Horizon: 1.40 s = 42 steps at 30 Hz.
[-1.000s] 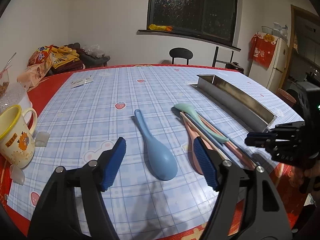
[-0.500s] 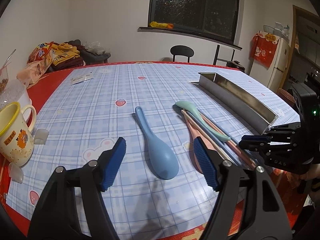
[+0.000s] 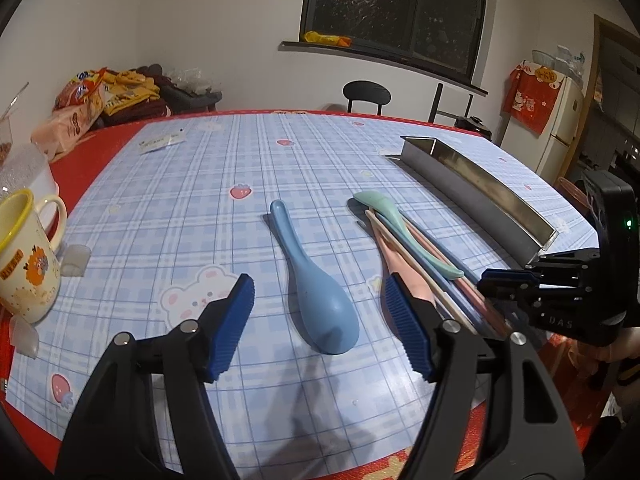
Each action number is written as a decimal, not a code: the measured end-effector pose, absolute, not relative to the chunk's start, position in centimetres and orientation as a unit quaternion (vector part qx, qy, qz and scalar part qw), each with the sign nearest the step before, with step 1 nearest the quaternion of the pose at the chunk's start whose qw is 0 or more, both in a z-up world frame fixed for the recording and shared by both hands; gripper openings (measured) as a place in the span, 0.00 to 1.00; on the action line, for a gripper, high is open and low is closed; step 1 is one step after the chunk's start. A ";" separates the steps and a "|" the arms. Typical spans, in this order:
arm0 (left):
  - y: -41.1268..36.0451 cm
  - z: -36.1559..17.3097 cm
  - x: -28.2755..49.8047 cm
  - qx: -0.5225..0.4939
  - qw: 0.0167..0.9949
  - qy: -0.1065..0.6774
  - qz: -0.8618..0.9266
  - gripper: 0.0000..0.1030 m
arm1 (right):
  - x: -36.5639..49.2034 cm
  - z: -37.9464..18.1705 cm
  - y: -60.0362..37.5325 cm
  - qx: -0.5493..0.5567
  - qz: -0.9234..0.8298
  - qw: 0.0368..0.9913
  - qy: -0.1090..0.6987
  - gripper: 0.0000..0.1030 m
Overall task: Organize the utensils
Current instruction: 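Close the left tool on the blue spoon handle while the right tool grasps a blue chopstick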
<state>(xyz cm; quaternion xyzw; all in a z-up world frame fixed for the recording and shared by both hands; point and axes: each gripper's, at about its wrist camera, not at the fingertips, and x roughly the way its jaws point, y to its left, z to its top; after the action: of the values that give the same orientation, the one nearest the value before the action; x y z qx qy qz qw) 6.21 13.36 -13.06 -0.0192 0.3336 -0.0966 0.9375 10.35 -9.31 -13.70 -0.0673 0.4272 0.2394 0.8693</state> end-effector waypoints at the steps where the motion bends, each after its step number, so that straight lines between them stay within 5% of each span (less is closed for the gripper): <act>1: 13.3 -13.1 6.3 -0.016 0.937 0.336 -0.096 0.62 | 10.4 -13.7 -9.5 -0.061 0.242 0.869 0.428 0.08; 7: 12.8 -14.2 7.6 -0.012 0.920 0.377 -0.111 0.46 | 10.3 -13.7 -9.6 -0.057 0.245 0.868 0.428 0.08; 14: 13.2 -15.1 9.4 -0.029 0.903 0.417 -0.097 0.45 | 10.2 -13.7 -9.7 -0.059 0.247 0.868 0.427 0.08; 17: 14.2 -15.3 9.9 -0.055 0.901 0.422 -0.086 0.36 | 10.2 -13.7 -9.7 -0.059 0.249 0.868 0.426 0.08; 42: 14.1 -15.7 13.0 -0.062 0.886 0.449 -0.095 0.30 | 10.1 -13.6 -9.8 -0.055 0.256 0.865 0.427 0.08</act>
<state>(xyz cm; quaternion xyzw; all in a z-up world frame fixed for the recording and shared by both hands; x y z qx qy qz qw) 13.02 14.07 -15.66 -0.0623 0.4488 -0.0947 0.8864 10.07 -9.78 -13.63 -0.0553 0.4275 0.2562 0.8652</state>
